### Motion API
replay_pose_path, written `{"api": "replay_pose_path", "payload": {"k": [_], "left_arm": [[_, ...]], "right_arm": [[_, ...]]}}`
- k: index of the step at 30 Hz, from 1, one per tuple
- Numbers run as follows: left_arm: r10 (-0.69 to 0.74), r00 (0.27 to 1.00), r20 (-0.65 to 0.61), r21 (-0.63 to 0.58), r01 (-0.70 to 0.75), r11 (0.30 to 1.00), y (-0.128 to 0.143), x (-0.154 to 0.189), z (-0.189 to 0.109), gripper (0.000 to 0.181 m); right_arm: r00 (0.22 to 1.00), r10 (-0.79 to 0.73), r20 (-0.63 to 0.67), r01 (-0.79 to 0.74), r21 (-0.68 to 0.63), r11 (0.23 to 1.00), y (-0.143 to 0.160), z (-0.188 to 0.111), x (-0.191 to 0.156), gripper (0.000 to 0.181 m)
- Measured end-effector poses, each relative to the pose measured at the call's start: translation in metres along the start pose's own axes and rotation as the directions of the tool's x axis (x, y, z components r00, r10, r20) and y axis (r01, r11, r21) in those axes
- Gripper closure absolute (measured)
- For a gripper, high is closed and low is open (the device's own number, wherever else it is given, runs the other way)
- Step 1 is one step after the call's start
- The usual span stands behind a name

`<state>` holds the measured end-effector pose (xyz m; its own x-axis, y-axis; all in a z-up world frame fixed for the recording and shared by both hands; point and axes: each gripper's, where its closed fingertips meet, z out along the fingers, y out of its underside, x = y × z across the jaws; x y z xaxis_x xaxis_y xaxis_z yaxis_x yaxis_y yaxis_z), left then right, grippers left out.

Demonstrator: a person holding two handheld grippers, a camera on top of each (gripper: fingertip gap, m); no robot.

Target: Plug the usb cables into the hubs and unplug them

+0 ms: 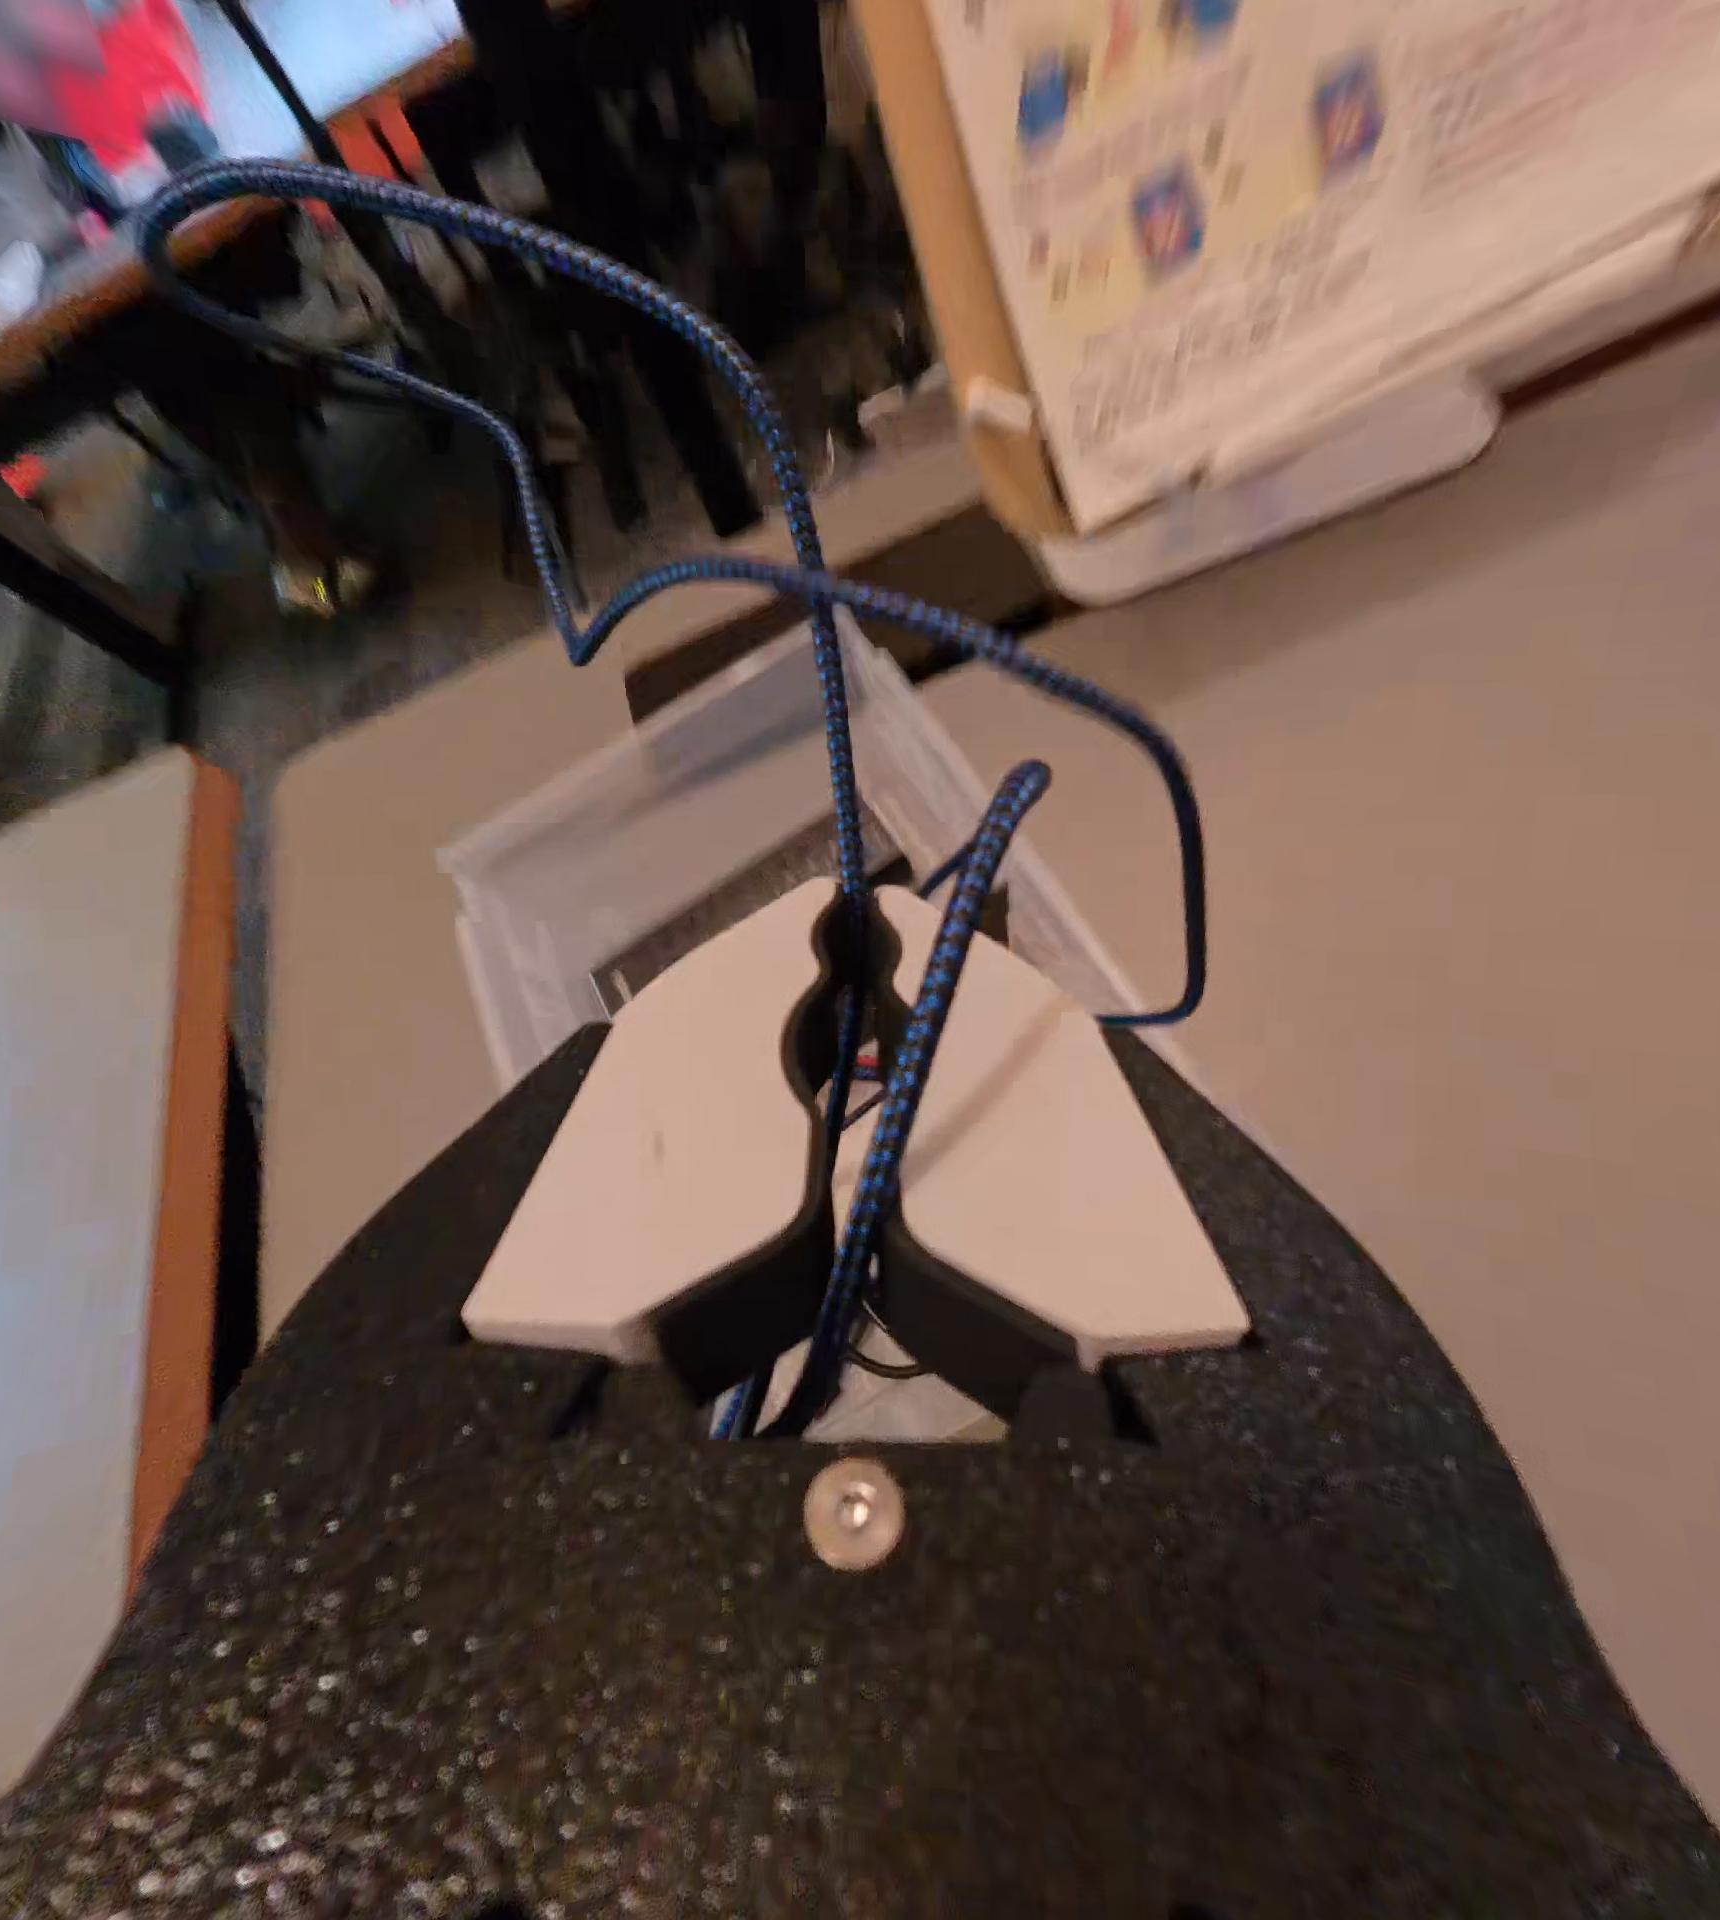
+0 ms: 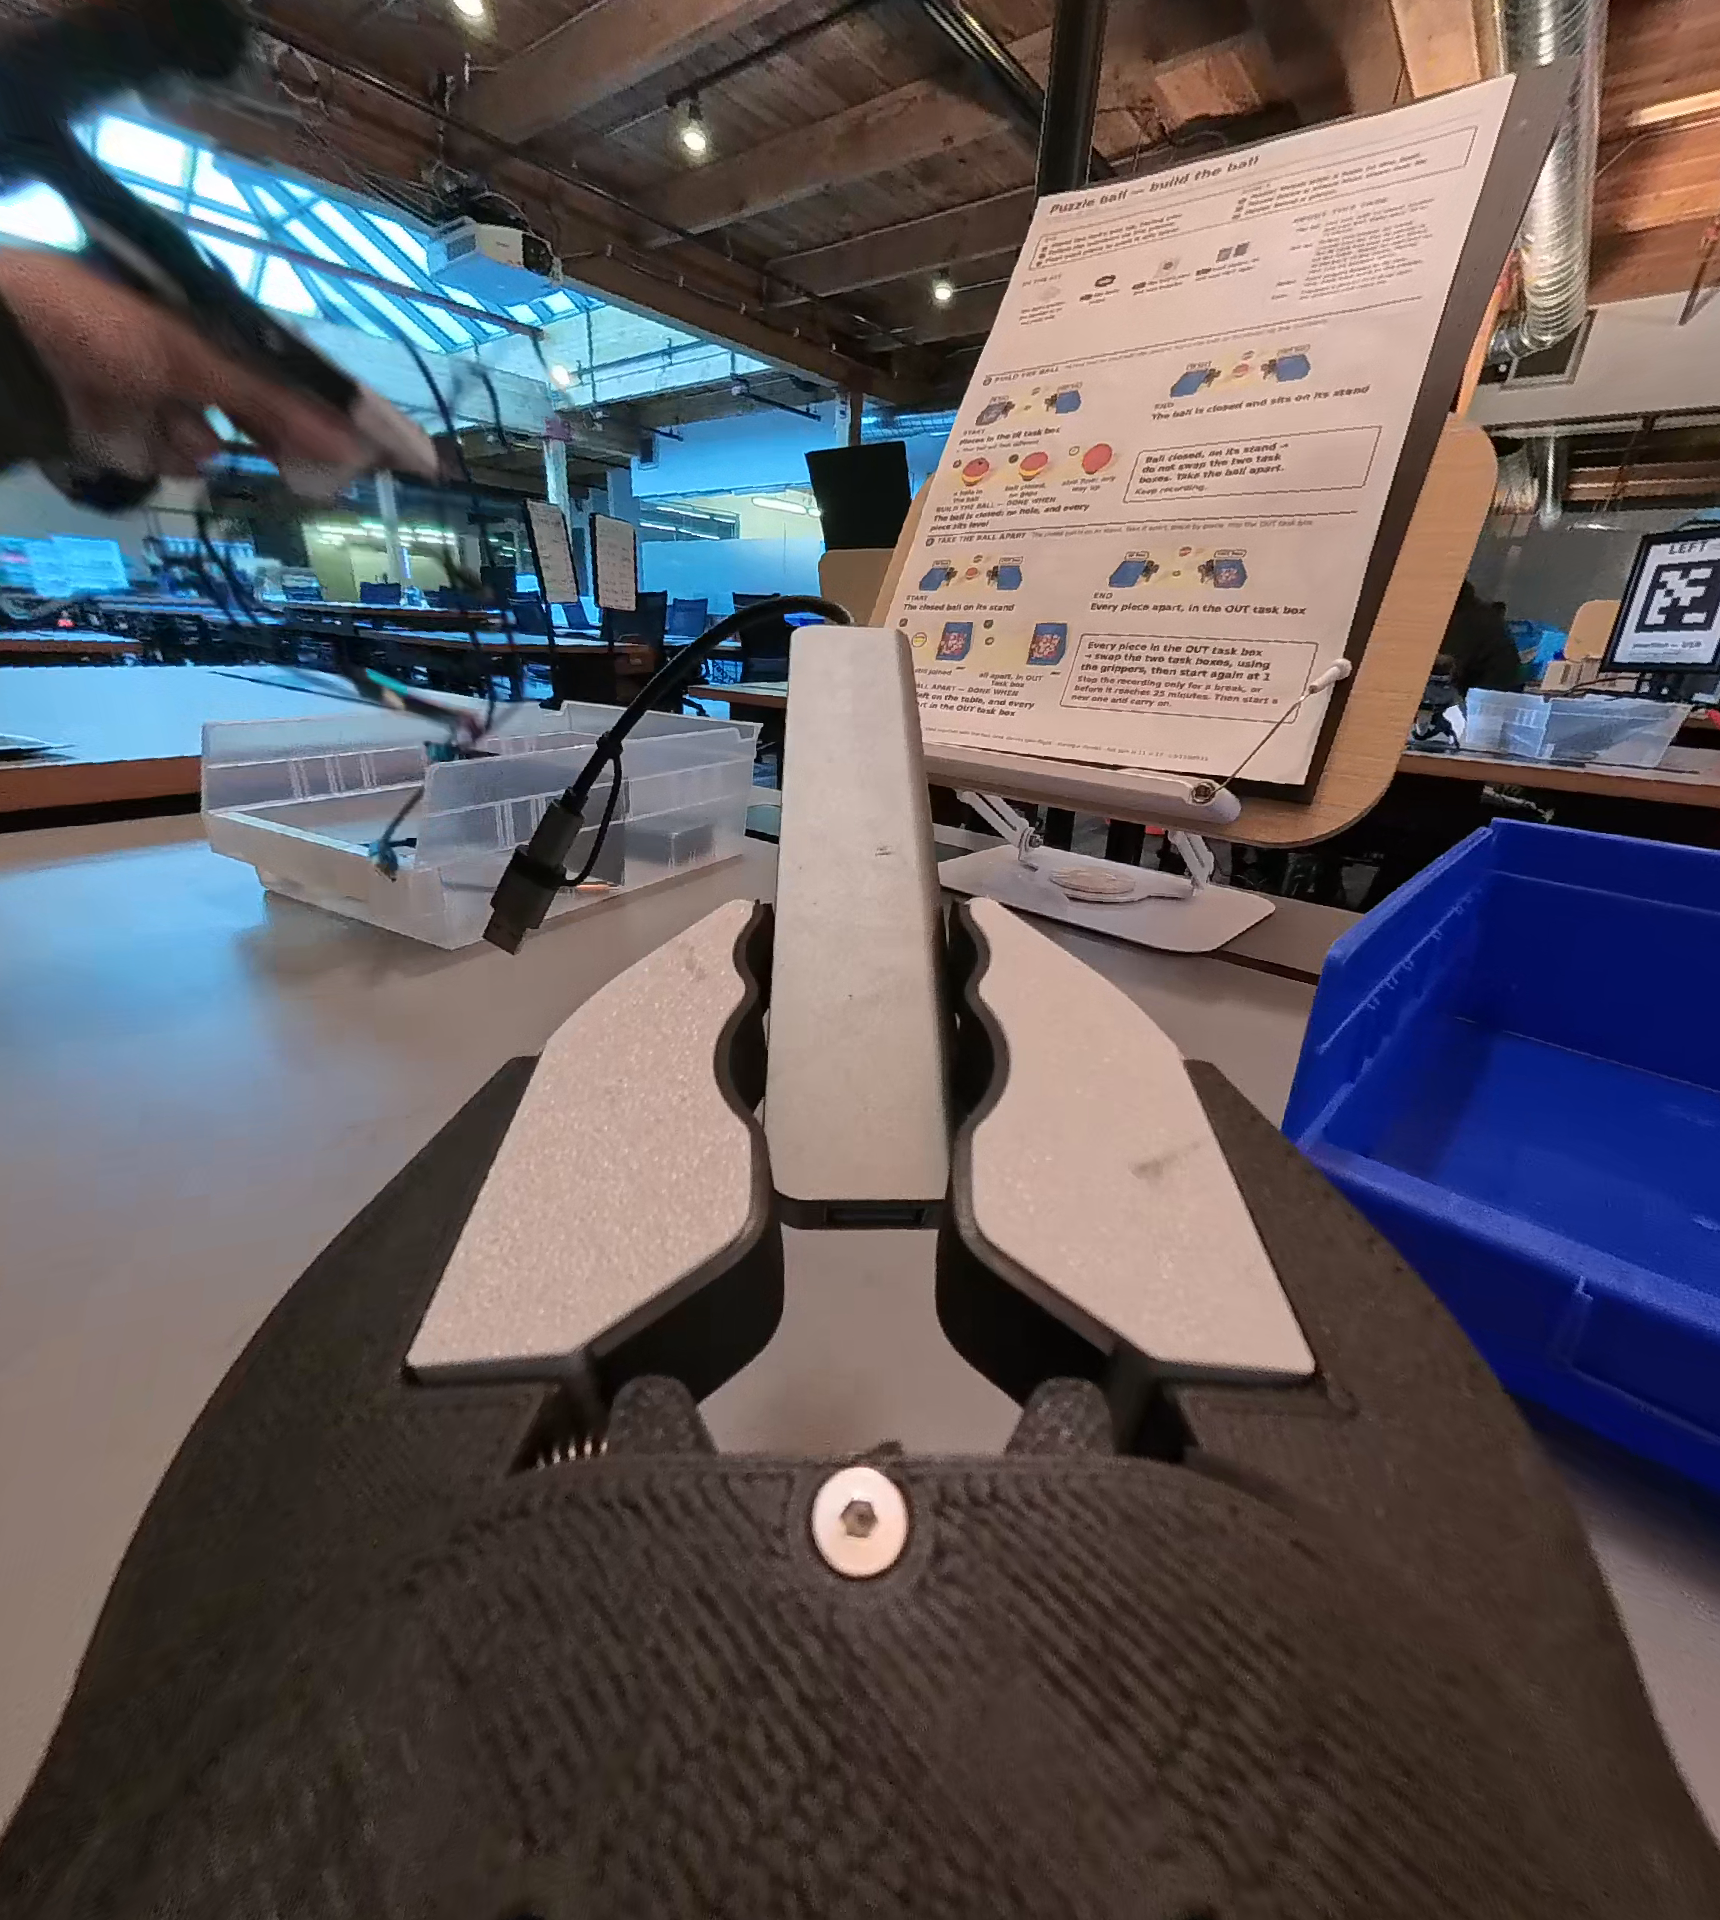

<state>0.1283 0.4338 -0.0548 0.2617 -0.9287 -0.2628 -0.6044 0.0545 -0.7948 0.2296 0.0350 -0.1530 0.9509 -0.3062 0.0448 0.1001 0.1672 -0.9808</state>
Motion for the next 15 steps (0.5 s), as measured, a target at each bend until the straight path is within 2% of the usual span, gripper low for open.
{"api": "replay_pose_path", "payload": {"k": [1, 4, 7, 9, 11, 15], "left_arm": [[0.006, 1.0, -0.006, 0.039, -0.006, 0.999, -0.018, -0.001, -0.019, 0.181], [0.037, 0.999, 0.001, 0.145, -0.036, 0.989, -0.068, 0.0, -0.073, 0.181], [0.078, 0.997, -0.025, 0.234, -0.07, 0.97, -0.107, 0.016, -0.121, 0.181], [0.113, 0.993, 0.019, 0.279, -0.114, 0.954, -0.13, 0.02, -0.149, 0.181], [0.138, 0.99, 0.033, 0.31, -0.141, 0.94, -0.148, 0.027, -0.169, 0.18], [0.166, 0.98, -0.11, 0.348, -0.118, 0.93, -0.167, 0.07, -0.193, 0.181]], "right_arm": [[1.0, -0.002, -0.002, 0.002, 0.001, 1.0, 0.0, 0.0, 0.0, 0.149], [1.0, -0.003, -0.005, 0.003, 0.005, 1.0, -0.001, 0.0, 0.0, 0.149], [0.999, 0.035, -0.022, -0.035, 0.026, 0.999, -0.003, -0.003, 0.006, 0.149], [0.997, 0.072, -0.035, -0.07, 0.042, 0.997, -0.004, -0.005, 0.012, 0.149], [0.996, 0.082, -0.045, -0.08, 0.046, 0.996, -0.005, -0.006, 0.016, 0.149], [0.994, 0.073, -0.075, -0.07, 0.049, 0.996, -0.006, -0.011, 0.026, 0.149]]}}
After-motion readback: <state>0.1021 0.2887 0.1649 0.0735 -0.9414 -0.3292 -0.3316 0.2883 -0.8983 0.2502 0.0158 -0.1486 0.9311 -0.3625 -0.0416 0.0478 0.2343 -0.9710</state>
